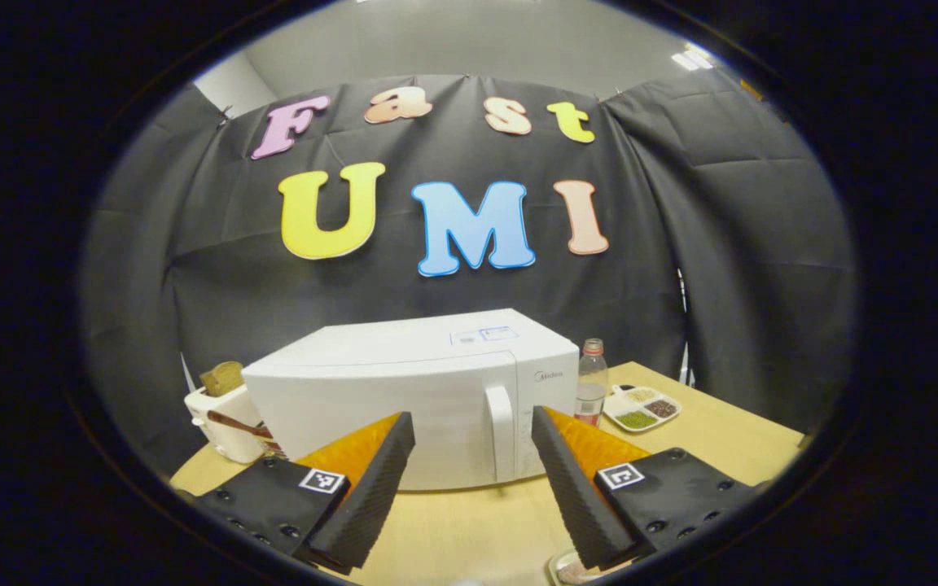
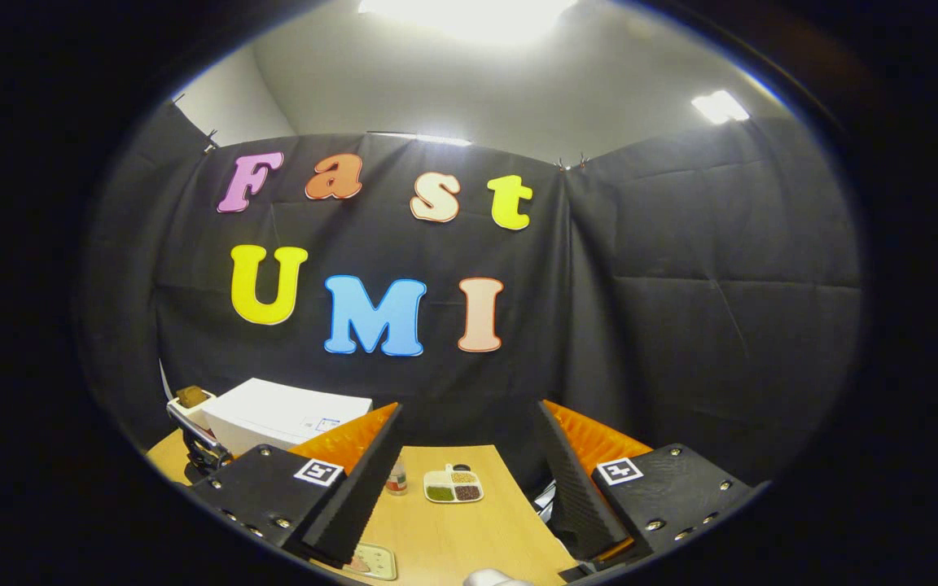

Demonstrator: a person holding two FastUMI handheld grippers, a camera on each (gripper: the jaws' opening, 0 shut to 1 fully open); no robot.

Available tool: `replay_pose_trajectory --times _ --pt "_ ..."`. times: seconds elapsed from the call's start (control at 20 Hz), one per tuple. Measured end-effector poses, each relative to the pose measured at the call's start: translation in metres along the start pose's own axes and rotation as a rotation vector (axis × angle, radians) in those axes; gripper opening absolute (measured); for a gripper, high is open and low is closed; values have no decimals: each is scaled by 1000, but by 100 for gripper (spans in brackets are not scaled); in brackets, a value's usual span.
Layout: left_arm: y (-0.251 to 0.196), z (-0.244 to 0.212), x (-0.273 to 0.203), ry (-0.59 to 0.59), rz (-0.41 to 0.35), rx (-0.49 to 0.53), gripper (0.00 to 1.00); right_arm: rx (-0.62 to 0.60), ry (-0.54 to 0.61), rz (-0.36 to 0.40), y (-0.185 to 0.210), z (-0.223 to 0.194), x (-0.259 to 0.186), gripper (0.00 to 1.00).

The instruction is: Open the microwave oven with the left hand, put the food in, and close the microwave oven.

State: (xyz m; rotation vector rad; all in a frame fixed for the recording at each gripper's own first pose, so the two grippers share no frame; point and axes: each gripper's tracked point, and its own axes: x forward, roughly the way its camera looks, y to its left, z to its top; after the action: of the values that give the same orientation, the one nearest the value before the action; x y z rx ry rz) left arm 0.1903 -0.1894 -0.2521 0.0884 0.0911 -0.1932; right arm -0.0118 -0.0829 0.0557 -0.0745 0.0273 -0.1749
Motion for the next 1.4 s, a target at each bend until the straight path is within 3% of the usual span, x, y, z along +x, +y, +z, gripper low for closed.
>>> replay_pose_trajectory --times 0.3,0.65,0.85,1.05,1.1,1.4 --pt "-9 -42 76 51 9 -64 97 -17 53 -74 -20 -9 -3 97" --pt "-23 -52 102 62 0 -64 96 -64 81 -127 -33 -19 -5 98" --pt "-26 -53 110 66 -3 -60 79 -67 88 -126 -35 -21 -3 97" --pt "-30 -62 114 86 -14 -57 34 -65 92 -129 -41 -23 -2 98" --pt "-30 -62 116 85 -21 -72 36 -65 97 -128 -41 -25 -2 98" --pt "-27 -65 113 111 -21 -97 19 -56 120 -108 -38 -33 -2 97"
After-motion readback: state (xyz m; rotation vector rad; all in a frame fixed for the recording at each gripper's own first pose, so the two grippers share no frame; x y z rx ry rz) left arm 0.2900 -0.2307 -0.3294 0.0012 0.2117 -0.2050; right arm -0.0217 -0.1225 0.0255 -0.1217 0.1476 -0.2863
